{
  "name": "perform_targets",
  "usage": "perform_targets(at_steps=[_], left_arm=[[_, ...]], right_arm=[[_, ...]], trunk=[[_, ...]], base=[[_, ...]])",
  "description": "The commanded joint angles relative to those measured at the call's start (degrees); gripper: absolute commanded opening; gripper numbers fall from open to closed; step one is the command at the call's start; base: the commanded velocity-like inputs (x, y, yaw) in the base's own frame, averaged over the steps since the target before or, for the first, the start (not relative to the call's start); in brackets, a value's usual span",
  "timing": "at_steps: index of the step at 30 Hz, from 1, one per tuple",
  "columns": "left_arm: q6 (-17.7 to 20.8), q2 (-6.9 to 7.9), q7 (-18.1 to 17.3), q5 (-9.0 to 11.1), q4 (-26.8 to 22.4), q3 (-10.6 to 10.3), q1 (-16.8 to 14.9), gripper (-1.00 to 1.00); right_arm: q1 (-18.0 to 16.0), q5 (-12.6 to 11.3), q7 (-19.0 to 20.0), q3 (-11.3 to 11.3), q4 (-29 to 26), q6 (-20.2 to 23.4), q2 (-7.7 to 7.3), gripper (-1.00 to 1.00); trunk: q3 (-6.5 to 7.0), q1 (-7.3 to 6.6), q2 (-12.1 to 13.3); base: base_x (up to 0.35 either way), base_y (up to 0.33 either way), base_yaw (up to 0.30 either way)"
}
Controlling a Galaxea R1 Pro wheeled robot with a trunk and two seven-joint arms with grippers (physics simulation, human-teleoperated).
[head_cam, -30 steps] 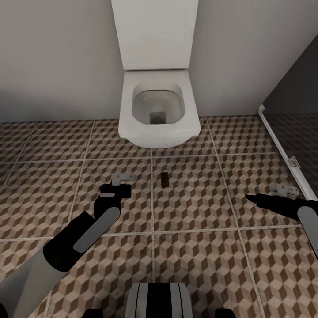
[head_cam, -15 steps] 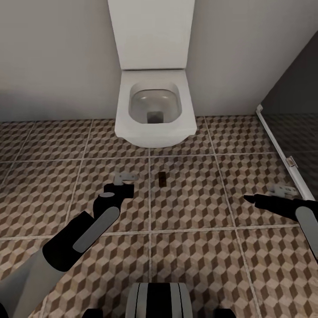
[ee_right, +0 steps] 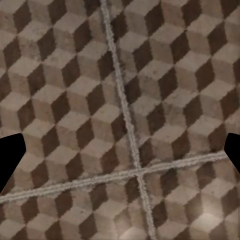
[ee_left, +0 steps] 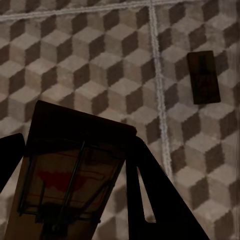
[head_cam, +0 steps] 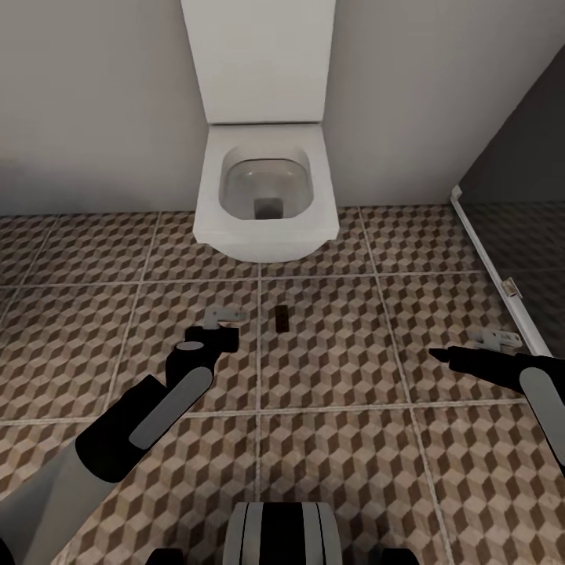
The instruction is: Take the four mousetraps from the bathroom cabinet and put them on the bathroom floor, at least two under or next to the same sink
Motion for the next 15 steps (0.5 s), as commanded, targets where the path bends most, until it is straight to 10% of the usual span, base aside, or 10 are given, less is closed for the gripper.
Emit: perform_targets(at_steps=[1, 15], left_arm=[[0.15, 0.04, 0.33, 0.52, -0.07, -0.11, -0.07, -1.00], [0.55, 0.03, -5.37, 0.45, -0.07, 0.04, -0.07, -1.00]], right_arm=[[-0.03, -0.60, -0.56, 0.03, -0.05, 0.20, -0.01, 1.00], [-0.03, -0.60, -0.57, 0.11, -0.05, 0.20, -0.04, 1.00]], trunk=[[-0.04, -0.01, -0.02], [-0.04, -0.01, -0.02]], base=[[0.000, -0.030, 0.000], [0.000, -0.008, 0.000]])
